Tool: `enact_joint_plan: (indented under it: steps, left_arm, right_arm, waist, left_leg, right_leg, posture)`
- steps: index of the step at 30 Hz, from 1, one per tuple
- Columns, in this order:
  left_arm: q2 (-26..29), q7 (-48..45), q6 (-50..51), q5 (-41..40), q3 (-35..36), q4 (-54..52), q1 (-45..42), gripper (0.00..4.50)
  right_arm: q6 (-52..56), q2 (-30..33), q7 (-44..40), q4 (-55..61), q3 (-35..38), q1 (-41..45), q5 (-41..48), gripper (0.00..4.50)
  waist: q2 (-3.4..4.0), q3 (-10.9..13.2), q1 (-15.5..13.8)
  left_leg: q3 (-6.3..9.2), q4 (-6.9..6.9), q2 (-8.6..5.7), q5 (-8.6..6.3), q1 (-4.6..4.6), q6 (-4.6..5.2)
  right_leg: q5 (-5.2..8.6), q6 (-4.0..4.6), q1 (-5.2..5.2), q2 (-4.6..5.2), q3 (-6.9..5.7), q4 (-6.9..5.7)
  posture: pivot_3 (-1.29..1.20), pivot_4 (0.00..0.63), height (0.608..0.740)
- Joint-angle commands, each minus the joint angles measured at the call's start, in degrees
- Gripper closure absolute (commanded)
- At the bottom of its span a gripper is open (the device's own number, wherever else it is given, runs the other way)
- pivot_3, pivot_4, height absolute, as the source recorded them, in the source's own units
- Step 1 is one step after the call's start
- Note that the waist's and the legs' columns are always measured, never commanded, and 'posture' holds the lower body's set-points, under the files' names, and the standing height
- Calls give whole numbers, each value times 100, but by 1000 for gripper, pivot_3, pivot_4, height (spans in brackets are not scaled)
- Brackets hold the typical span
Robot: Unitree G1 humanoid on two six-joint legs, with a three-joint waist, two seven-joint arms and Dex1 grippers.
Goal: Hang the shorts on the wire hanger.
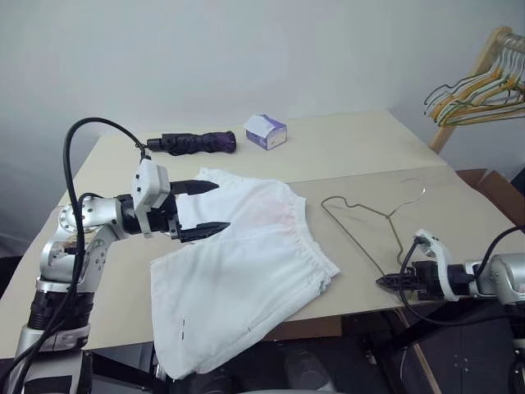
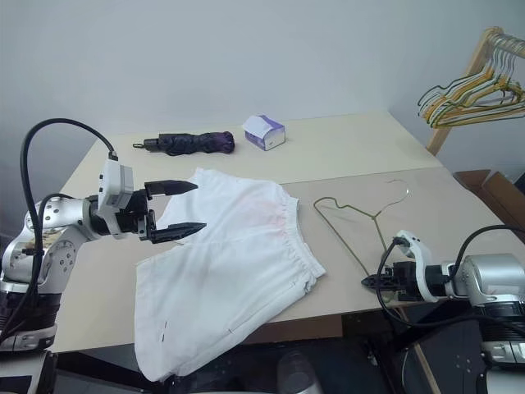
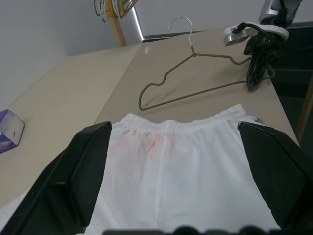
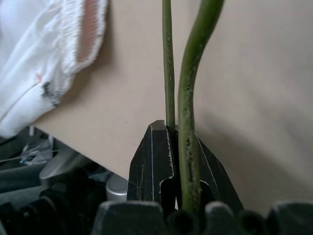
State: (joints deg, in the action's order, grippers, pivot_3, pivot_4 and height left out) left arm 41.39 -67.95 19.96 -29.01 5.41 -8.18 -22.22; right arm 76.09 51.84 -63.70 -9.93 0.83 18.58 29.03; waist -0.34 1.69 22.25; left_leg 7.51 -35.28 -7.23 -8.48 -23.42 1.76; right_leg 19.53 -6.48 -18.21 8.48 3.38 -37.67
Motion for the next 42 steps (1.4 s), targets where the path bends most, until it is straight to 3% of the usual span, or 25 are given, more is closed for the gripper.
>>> enact_joint_plan:
  steps: [1, 14, 19, 27, 36, 42]
  left_arm:
    - [101, 74, 7, -57, 92, -215, -6, 16]
    - [81, 204, 5, -63, 95, -291, 51, 16]
    - [90, 196, -34, -38, 55, -286, 51, 16]
    - [158, 267, -55, -58, 161, -438, 224, 16]
    - [174, 425, -108, -22, 158, -539, 317, 16]
    - [208, 479, -133, -35, 205, -597, 393, 16]
  right_arm:
    - [-13, 170, -332, 12, -231, 225, 235, 4500]
    - [-486, 518, -1102, -156, -1240, 772, 112, 4500]
    - [-689, 153, -1054, -1010, -1889, 1598, -363, 4500]
    - [-1299, -130, -1728, -2270, -2651, 2466, -1014, 4500]
    - [-2094, -893, -2094, -3889, -2931, 3236, -1826, 4500]
    - [-2301, -942, -1908, -4352, -2507, 3484, -1996, 4500]
  waist:
    - [0, 0, -30]
    - [1, 0, -267]
    - [1, 0, -264]
    - [2, 1, -343]
    - [2, 0, -417]
    - [3, 0, -442]
  left_leg:
    - [0, 0, 0, 0, 0, 0]
    - [1, 1, 2, -3, -5, -4]
    - [0, 2, 3, -4, -4, -7]
    - [5, 4, -3, -3, -5, -5]
    - [6, 6, -2, -3, 6, -5]
    - [9, 6, -5, -2, 6, -5]
  right_leg:
    - [-1, -2, 0, 0, 0, 2]
    - [0, -8, -5, 0, -1, 9]
    - [-1, -8, -5, 0, -1, 12]
    - [-16, 17, -6, 0, -2, 12]
    - [-17, 18, 0, -4, -2, 9]
    - [-19, 20, 1, -5, -3, 8]
  posture:
    - [-309, 0, 740]
    - [-291, 0, 740]
    - [-270, 0, 740]
    - [-225, 0, 740]
    - [-199, 0, 740]
    - [-198, 0, 740]
